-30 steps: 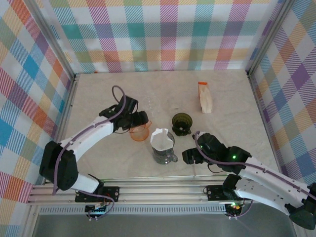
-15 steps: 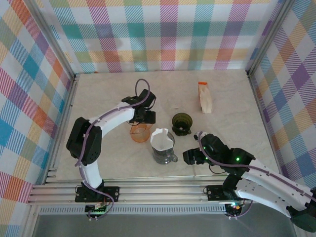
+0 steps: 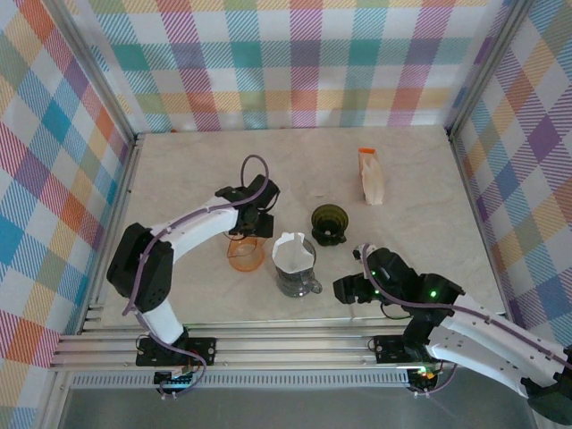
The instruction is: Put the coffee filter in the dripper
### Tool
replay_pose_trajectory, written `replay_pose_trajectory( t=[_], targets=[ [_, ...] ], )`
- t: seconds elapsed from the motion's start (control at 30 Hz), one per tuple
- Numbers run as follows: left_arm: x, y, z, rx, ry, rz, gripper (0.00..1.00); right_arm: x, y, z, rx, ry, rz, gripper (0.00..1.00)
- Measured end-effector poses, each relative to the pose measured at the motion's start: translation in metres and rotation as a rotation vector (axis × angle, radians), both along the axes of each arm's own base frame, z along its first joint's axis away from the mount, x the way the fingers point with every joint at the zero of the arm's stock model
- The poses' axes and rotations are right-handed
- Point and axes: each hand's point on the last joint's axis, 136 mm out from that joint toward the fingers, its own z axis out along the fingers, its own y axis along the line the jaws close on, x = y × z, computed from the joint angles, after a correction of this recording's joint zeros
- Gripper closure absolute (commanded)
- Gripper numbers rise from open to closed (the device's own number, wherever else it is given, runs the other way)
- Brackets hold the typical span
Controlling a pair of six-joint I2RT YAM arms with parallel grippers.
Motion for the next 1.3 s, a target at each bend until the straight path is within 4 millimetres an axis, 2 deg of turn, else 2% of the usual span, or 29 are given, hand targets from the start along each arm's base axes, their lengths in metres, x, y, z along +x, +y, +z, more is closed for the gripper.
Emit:
replay_pose_trajectory(
  t=[0.13, 0.27, 0.43, 0.53, 0.67, 0.83, 1.1, 1.2, 1.3],
  targets=[
    [-0.02, 0.014, -0.007, 0.001, 0.022, 0.03, 0.3, -0.005, 0.007, -0.006, 0.026, 0.024, 0.032, 0.25],
    [-0.04, 0.027, -0.016, 0.0, 0.05, 0.062, 0.3, -0.013, 0.02, -0.02, 0.044, 0.058, 0.09, 0.3],
    [-0.056, 0.043, -0.01, -0.057, 0.046, 0.123, 0.29, -0.018, 0.036, -0.038, 0.034, 0.084, 0.147, 0.35],
    [-0.06, 0.051, -0.001, -0.111, 0.029, 0.174, 0.21, -0.014, 0.046, -0.043, 0.042, 0.084, 0.161, 0.36],
    [-0.06, 0.05, 0.022, -0.198, -0.026, 0.208, 0.11, -0.009, 0.057, -0.048, 0.06, 0.076, 0.166, 0.36],
    [-0.064, 0.052, 0.056, -0.285, -0.109, 0.232, 0.11, -0.003, 0.065, -0.052, 0.087, 0.059, 0.161, 0.38],
    [-0.082, 0.065, 0.091, -0.376, -0.196, 0.288, 0.11, 0.008, 0.071, -0.062, 0.123, 0.039, 0.098, 0.4],
    [-0.09, 0.069, 0.095, -0.407, -0.217, 0.303, 0.11, 0.013, 0.076, -0.065, 0.129, 0.036, 0.084, 0.42],
    [-0.097, 0.073, 0.092, -0.409, -0.205, 0.318, 0.12, 0.018, 0.08, -0.072, 0.126, 0.039, 0.073, 0.43]
  ],
)
